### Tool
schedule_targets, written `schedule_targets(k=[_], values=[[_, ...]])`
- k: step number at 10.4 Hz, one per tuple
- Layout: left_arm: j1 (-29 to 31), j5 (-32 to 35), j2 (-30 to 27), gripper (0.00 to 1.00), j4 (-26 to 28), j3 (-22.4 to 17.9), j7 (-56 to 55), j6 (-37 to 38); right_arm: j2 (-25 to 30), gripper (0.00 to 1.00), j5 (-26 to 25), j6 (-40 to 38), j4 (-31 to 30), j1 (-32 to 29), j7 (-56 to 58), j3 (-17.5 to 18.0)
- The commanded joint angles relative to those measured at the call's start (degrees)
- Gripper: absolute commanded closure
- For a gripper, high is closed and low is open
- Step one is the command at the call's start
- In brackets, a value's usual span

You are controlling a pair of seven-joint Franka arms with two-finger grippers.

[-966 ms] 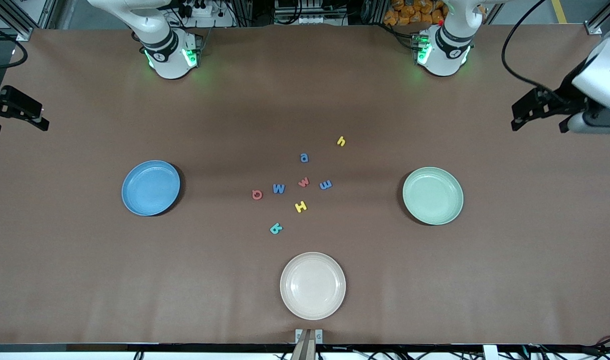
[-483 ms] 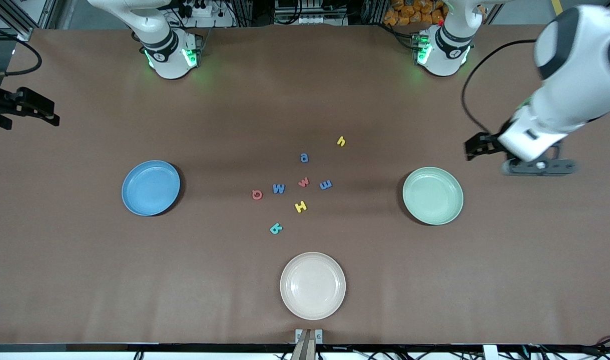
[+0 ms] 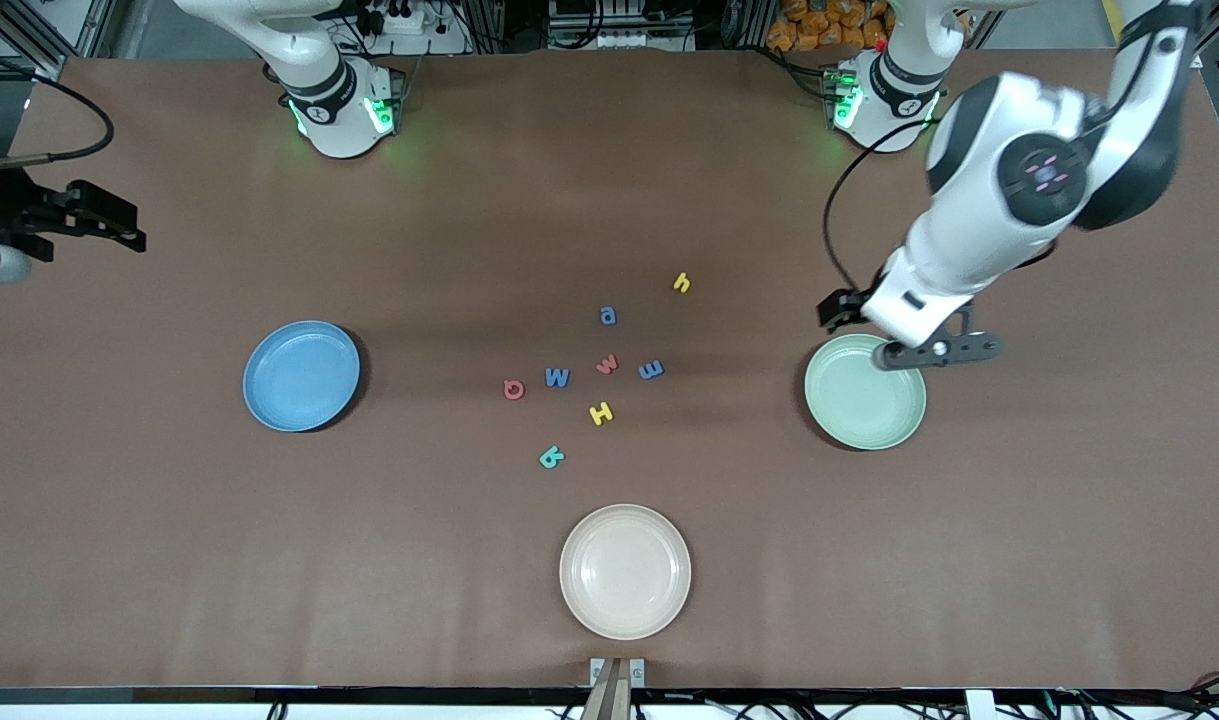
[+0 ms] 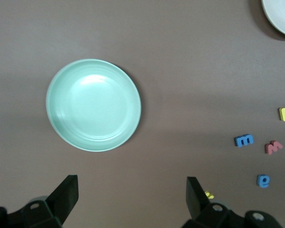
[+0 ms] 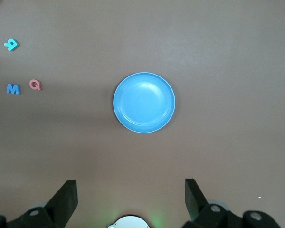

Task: Sort uppercase to blue plate, lowercase to green plate
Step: 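Reach the right gripper to pink Q while the left gripper reaches yellow h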

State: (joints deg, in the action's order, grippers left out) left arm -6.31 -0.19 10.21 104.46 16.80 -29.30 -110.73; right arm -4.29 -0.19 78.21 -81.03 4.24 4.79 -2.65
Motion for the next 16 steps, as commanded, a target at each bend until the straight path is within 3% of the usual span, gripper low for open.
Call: schedule_targets(k=[1, 4, 6, 9, 11, 16], values=[[-0.3, 0.8, 1.4, 0.0, 0.3, 0.0, -3.6, -1.1, 0.1, 0.0, -0.3, 3.1, -2.4, 1.9, -3.2, 0.5], [-0.5, 1.1, 1.7, 0.0, 2.5, 0.0, -4.7, -3.1, 0.2, 0.0, 5.4, 14.6, -10.4, 2.6, -18.7, 5.7], [-2.5, 1.1, 1.8, 0.0, 3.4, 0.1, -4.8, -4.6, -0.6, 0.0, 5.7, 24.8, -16.9, 3.7, -29.7, 10.4], [-5.0, 1.2, 1.5, 0.0, 4.9, 0.1, -4.2, -6.2, -5.5, 0.0, 5.6, 33.2, -18.4, 4.3, -36.6, 15.7], [-4.4, 1.6, 1.9, 0.0, 4.4, 0.0, -1.7, -7.0, -8.2, 0.0, 5.6, 38.6, -19.5, 5.9, -39.1, 16.2], [-3.4, 5.4, 6.6, 0.0, 4.4, -0.4, 0.7, -9.7, -11.4, 0.0, 1.9, 59.0, -31.2, 11.4, -41.4, 16.3]])
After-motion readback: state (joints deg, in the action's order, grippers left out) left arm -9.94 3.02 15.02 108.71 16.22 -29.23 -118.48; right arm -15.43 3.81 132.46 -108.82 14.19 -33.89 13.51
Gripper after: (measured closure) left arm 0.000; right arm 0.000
